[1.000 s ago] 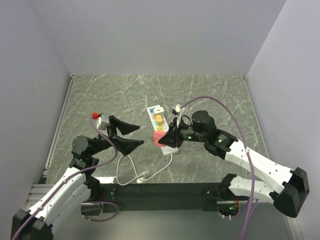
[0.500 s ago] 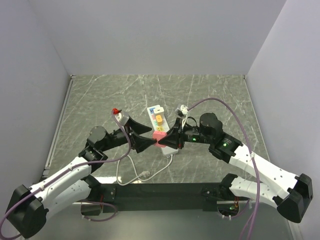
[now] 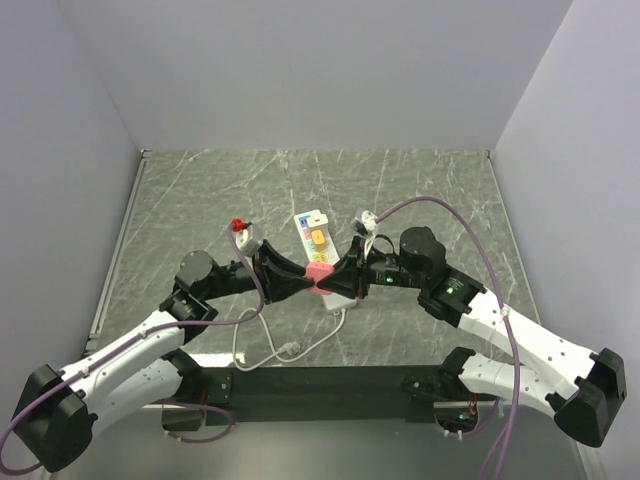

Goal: Insert the plug

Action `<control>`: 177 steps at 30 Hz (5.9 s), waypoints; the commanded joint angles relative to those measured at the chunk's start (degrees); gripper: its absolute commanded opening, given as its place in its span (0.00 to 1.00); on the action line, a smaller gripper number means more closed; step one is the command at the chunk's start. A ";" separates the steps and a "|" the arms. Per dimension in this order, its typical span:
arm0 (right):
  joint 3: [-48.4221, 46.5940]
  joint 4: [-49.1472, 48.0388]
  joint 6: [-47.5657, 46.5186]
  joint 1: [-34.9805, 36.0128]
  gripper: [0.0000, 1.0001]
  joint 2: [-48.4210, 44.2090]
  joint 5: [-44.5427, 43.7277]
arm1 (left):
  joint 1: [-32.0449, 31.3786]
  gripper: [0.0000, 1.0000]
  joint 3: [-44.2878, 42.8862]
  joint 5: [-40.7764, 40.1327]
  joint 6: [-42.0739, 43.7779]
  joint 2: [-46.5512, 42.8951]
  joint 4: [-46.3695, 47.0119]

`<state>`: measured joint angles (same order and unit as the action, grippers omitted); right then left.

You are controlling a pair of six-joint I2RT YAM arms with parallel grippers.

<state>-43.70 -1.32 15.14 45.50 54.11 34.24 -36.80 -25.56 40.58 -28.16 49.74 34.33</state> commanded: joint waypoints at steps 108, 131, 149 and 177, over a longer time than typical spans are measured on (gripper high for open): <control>-47.51 51.31 -3.80 -5.15 0.00 45.37 -25.36 | 14.03 0.93 7.19 -26.08 3.73 -13.18 -6.91; -44.89 51.68 -1.78 -6.65 0.00 51.18 -27.20 | 15.97 0.93 8.42 -25.64 2.59 -12.91 -6.55; -42.87 48.61 0.77 -5.24 0.00 52.41 -30.46 | 16.58 0.93 8.60 -25.99 2.15 -13.00 -6.99; -42.17 48.43 3.06 -1.29 0.00 53.74 -36.17 | 16.93 0.93 9.57 -25.37 1.71 -15.37 -7.17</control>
<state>-86.54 48.64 17.15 42.87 107.53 0.25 -20.16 -16.12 15.11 -26.20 35.09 25.36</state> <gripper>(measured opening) 0.273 0.933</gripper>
